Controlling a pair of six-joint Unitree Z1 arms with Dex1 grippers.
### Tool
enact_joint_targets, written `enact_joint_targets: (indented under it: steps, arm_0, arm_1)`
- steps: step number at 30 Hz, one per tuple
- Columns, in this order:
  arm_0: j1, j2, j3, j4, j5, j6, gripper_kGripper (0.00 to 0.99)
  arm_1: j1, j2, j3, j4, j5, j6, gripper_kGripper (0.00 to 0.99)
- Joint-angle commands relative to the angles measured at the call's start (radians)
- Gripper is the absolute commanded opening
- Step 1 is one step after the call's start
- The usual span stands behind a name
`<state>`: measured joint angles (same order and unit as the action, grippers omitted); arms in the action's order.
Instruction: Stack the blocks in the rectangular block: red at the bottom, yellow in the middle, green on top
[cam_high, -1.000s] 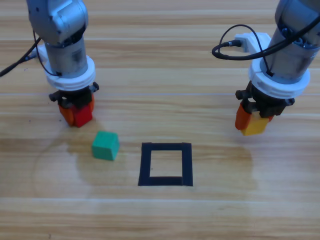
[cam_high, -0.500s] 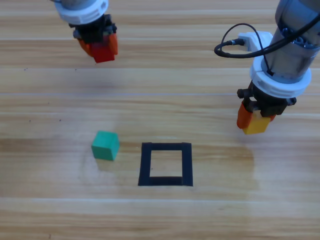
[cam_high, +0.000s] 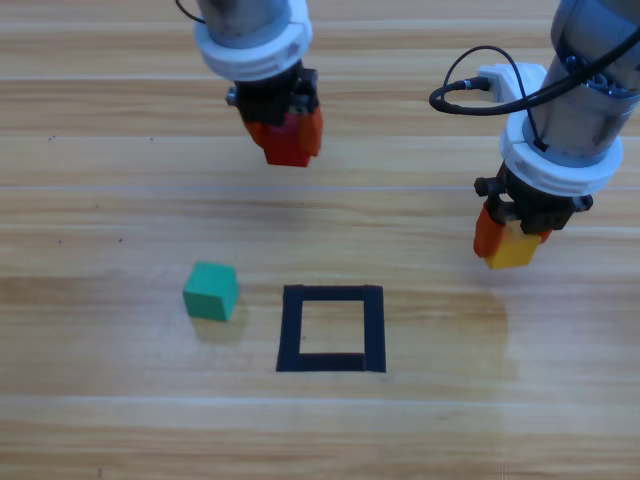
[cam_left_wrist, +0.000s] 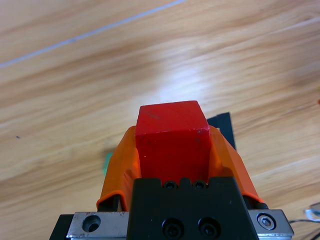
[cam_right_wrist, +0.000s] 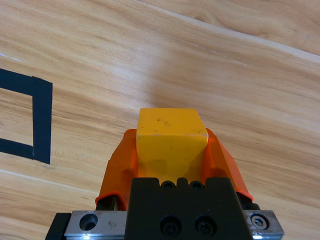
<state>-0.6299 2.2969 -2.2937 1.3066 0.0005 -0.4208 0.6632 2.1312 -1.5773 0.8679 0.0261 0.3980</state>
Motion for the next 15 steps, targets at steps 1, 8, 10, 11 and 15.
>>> enact_joint_targets:
  steps: [1,8,10,11,15]
  arm_0:
    - [-0.06,0.009,0.013,0.016,-0.008,-0.082,0.0]
    - [-0.085,0.012,0.097,0.019,-0.001,-0.274,0.0]
    - [-0.099,0.016,0.117,0.017,-0.004,-0.308,0.0]
    - [-0.105,0.019,0.123,0.017,-0.005,-0.319,0.0]
    - [-0.145,0.022,0.145,0.019,-0.007,-0.349,0.0]
  arm_1:
    - [-0.017,-0.036,0.031,-0.014,0.023,0.002,0.163]
    - [-0.017,-0.031,0.029,-0.014,0.035,-0.007,0.163]
    - [-0.017,-0.033,0.029,-0.014,0.037,-0.007,0.163]
    - [-0.017,-0.033,0.029,-0.015,0.037,-0.007,0.163]
    - [-0.017,-0.033,0.031,-0.014,0.038,-0.008,0.163]
